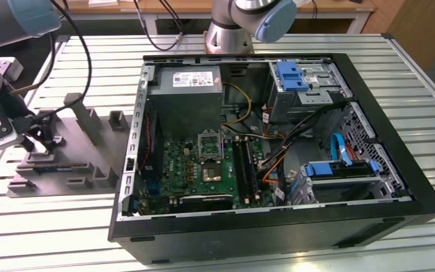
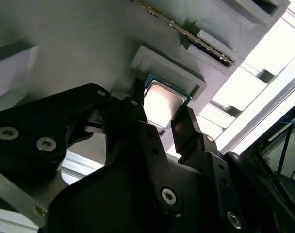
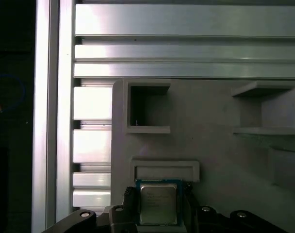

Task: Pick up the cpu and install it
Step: 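Pick up the cpu and move it towards the insertion slot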

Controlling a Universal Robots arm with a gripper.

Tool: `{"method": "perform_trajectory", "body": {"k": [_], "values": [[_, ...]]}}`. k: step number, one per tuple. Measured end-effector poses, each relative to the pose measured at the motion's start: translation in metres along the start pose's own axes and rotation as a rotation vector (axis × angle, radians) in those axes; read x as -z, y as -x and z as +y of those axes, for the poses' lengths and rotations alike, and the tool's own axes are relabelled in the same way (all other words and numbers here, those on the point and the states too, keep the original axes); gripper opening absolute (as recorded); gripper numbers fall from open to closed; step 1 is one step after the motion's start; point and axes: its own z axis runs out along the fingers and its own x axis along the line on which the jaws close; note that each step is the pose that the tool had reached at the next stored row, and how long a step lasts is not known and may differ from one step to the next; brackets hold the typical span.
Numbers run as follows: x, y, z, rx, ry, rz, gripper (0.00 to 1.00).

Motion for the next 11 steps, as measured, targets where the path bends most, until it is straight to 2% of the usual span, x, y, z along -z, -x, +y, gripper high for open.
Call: {"method": "perform_trajectory", "body": {"k": [11], "values": [[0.0079,0.0001,0.0003,0.000,-0.0001,0.0000,0.47]]}}
